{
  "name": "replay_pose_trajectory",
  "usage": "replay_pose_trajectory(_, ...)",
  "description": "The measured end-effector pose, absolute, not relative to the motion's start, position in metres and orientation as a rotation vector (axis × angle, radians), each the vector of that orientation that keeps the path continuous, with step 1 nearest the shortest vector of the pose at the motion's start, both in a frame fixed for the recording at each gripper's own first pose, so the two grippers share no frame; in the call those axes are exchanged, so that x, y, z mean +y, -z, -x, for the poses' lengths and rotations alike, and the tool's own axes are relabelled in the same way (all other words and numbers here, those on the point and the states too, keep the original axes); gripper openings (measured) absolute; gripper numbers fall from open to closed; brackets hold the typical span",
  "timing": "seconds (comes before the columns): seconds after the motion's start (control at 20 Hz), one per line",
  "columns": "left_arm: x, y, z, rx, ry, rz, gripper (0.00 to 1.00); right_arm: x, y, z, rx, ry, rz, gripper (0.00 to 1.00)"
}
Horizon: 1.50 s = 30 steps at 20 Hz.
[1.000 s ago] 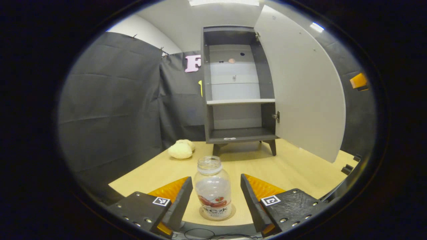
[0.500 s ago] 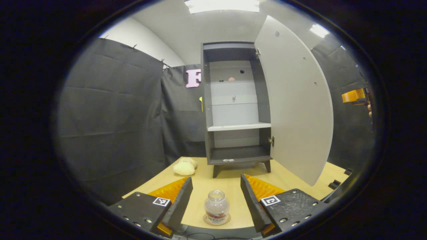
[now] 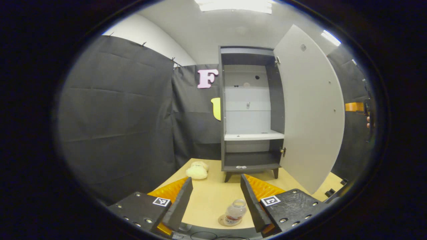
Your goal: Open the cabinet door with the right hand, grasp the bottle in the cabinet with the left hand and place it on the coaster, then close the cabinet door with the right hand.
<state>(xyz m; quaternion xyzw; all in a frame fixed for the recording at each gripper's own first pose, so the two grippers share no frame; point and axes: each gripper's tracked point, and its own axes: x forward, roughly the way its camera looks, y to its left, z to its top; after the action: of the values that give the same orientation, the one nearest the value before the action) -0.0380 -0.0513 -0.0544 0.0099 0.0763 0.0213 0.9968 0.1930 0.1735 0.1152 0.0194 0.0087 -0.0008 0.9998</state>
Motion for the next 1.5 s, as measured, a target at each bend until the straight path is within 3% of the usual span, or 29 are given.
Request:
replay_pose_trajectory(0.05, -0.043, 0.048, 0.036, 0.144, -0.050, -0.022, 0.87, 0.171, -0.118, -0.194, 0.008, 0.024, -0.043, 0.95)
replay_pose_trajectory(0.2, -0.020, 0.040, 0.028, 0.126, -0.062, -0.037, 0.78, 0.173, -0.123, -0.196, 0.001, 0.073, -0.059, 0.95)
replay_pose_trajectory(0.25, -0.016, 0.041, 0.027, 0.127, -0.068, -0.042, 0.87, 0.171, -0.121, -0.195, 0.008, 0.088, -0.061, 0.94)
replay_pose_trajectory(0.35, 0.001, 0.042, 0.021, 0.124, -0.076, -0.045, 0.87, 0.175, -0.119, -0.194, 0.023, 0.104, -0.070, 0.95)
replay_pose_trajectory(0.55, 0.034, 0.050, 0.010, 0.131, -0.088, -0.037, 0.78, 0.172, -0.118, -0.193, 0.027, 0.159, -0.055, 0.94)
replay_pose_trajectory(0.8, 0.060, 0.053, -0.007, 0.121, -0.087, -0.020, 0.87, 0.163, -0.115, -0.191, 0.016, 0.193, 0.006, 0.93)
replay_pose_trajectory(1.0, 0.067, 0.056, -0.025, 0.107, -0.062, -0.001, 0.87, 0.177, -0.117, -0.190, 0.020, 0.198, -0.013, 0.93)
replay_pose_trajectory(1.05, 0.068, 0.057, -0.029, 0.105, -0.059, 0.001, 0.83, 0.180, -0.118, -0.189, 0.018, 0.199, -0.011, 0.93)
replay_pose_trajectory(1.1, 0.070, 0.058, -0.033, 0.105, -0.053, 0.005, 0.87, 0.182, -0.118, -0.188, 0.016, 0.200, -0.006, 0.93)
replay_pose_trajectory(1.2, 0.072, 0.063, -0.039, 0.111, -0.040, 0.014, 0.87, 0.184, -0.119, -0.186, 0.014, 0.202, 0.001, 0.93)
replay_pose_trajectory(1.25, 0.075, 0.066, -0.041, 0.114, -0.038, 0.015, 0.83, 0.186, -0.119, -0.185, 0.015, 0.203, 0.000, 0.93)
replay_pose_trajectory(1.5, 0.086, 0.074, -0.049, 0.118, -0.023, 0.033, 0.87, 0.191, -0.118, -0.184, 0.012, 0.209, 0.002, 0.93)
